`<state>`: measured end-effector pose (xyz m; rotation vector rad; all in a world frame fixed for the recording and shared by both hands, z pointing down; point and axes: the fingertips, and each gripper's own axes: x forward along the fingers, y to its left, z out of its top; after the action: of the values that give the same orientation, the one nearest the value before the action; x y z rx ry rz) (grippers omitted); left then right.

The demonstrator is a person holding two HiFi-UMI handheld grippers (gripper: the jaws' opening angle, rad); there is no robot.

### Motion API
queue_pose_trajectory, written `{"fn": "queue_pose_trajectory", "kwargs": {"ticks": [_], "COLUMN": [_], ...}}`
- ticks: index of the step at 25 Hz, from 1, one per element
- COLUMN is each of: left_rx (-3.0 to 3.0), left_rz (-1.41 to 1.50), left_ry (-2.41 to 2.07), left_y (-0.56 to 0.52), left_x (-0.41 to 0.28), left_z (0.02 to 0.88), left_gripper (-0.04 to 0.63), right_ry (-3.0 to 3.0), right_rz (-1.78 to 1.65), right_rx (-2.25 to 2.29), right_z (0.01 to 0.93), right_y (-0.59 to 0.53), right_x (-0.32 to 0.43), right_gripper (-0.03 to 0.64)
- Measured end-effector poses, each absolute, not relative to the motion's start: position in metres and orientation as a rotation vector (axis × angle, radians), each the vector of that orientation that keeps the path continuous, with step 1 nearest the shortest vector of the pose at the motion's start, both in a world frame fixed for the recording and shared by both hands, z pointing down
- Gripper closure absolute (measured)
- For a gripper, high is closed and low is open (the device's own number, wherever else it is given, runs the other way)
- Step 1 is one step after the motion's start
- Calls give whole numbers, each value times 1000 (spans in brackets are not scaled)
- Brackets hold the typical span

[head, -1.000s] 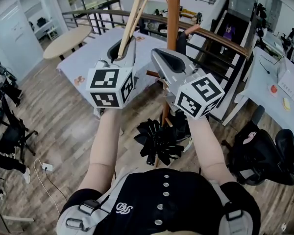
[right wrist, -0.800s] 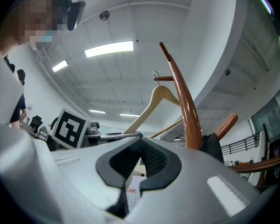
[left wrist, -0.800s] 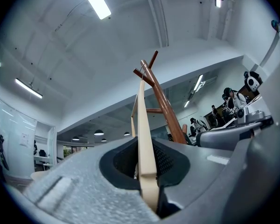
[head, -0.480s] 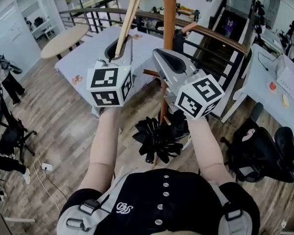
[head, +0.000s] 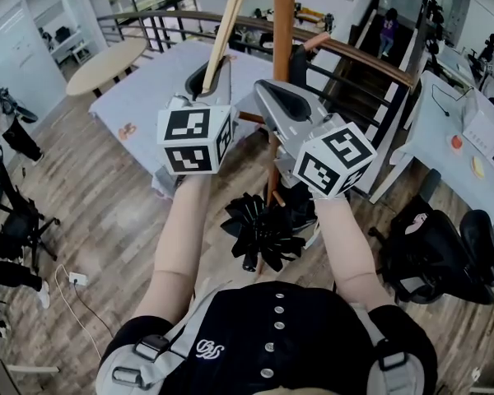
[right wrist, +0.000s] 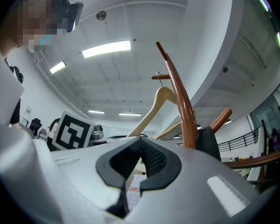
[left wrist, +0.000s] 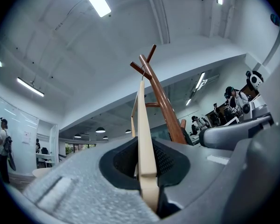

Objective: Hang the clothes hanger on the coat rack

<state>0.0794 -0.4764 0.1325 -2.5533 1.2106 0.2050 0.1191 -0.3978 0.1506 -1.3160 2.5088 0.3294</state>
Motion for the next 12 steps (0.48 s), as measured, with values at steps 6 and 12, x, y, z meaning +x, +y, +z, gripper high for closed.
{"fn": "queue_pose_trajectory", "kwargs": {"ticks": [6, 12], "left_rx": [-2571, -2557], "left_rz": [196, 239], "left_ry": [1213, 1225], "left_y": [-477, -470], "left_x": [84, 89], "left_z": [139, 141], "left_gripper": [557, 540], "right_ry": [2513, 2520], "right_rz": [320, 296], "right_rx": [-1333, -1343], "right_z": [156, 162], "right_y": [-396, -395], "right_x": [124, 124], "right_gripper": [617, 617]}}
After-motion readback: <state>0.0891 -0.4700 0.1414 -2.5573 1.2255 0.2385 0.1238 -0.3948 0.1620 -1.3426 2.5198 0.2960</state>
